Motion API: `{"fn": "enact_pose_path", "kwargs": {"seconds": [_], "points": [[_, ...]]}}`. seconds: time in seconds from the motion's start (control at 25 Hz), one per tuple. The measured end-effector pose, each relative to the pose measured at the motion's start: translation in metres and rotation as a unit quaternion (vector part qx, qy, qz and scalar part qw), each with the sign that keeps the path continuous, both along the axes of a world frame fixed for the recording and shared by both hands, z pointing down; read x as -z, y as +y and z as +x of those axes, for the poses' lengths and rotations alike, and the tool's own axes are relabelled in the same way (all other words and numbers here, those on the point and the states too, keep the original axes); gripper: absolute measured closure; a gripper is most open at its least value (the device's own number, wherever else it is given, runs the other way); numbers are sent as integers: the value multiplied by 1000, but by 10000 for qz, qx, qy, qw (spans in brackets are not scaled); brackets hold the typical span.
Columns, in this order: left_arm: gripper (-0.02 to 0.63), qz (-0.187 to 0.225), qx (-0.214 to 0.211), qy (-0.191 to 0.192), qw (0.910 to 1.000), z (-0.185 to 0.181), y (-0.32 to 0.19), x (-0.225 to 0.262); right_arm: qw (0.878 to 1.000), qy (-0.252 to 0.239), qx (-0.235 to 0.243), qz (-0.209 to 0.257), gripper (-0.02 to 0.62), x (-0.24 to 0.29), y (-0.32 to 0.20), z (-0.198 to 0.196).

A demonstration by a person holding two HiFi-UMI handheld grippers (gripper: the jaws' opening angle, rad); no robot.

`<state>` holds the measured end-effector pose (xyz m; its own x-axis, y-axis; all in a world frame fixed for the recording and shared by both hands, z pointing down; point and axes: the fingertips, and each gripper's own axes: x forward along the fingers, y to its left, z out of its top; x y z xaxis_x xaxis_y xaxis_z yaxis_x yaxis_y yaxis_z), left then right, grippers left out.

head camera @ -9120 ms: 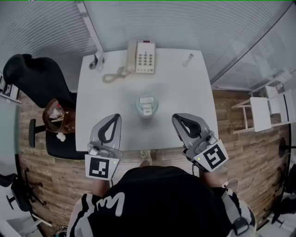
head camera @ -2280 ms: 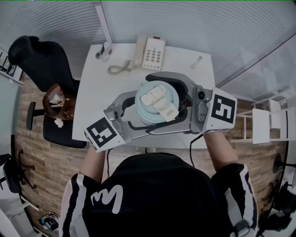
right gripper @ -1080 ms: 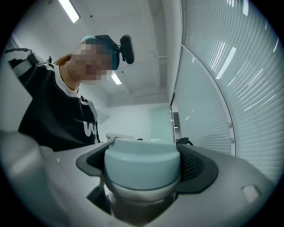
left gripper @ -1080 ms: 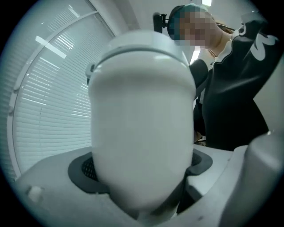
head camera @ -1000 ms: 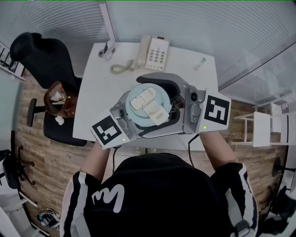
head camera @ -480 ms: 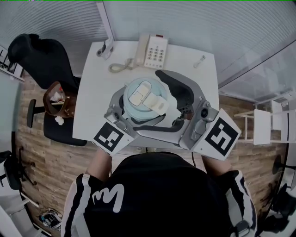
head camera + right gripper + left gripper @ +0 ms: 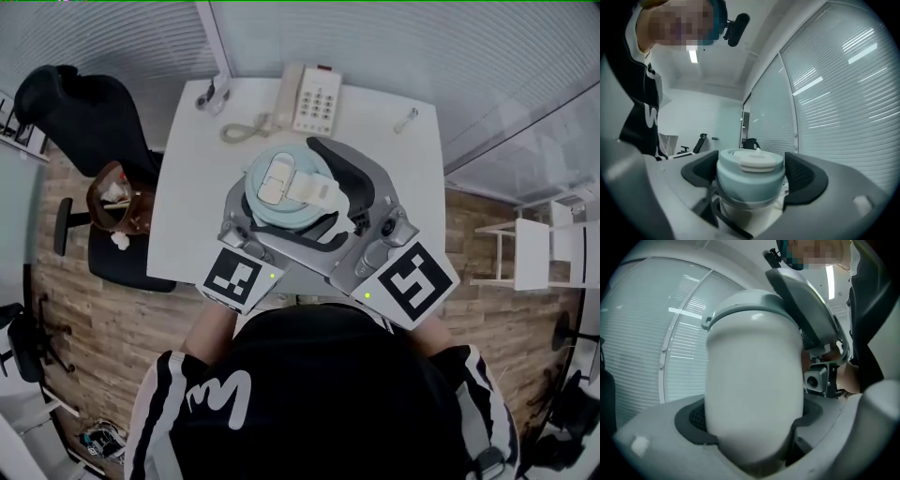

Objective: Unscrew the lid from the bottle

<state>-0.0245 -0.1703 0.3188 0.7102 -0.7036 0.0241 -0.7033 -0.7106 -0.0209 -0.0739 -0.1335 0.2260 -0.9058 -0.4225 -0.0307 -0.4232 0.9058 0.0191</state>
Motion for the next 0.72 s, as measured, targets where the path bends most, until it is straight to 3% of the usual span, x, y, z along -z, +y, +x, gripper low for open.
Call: {"fn": "enact_pose_path", "kwargs": {"seconds": [0.24, 0.36, 0.52, 0.72], "points": [[140, -54, -938, -190, 9954, 10, 20, -1, 9947, 0, 1027, -87, 158, -1, 17, 4], [138, -48, -1619, -150, 9867, 15, 37, 5, 9820, 110, 1884, -5, 158, 1, 32, 5], [138, -191, -2323, 144, 9724, 29, 59, 16, 9517, 156, 3065, 11, 156, 10, 49, 16], [138, -152, -2964, 71, 9549, 39, 77, 21, 8948, 85, 4458, 228, 156, 20, 68, 26]]}}
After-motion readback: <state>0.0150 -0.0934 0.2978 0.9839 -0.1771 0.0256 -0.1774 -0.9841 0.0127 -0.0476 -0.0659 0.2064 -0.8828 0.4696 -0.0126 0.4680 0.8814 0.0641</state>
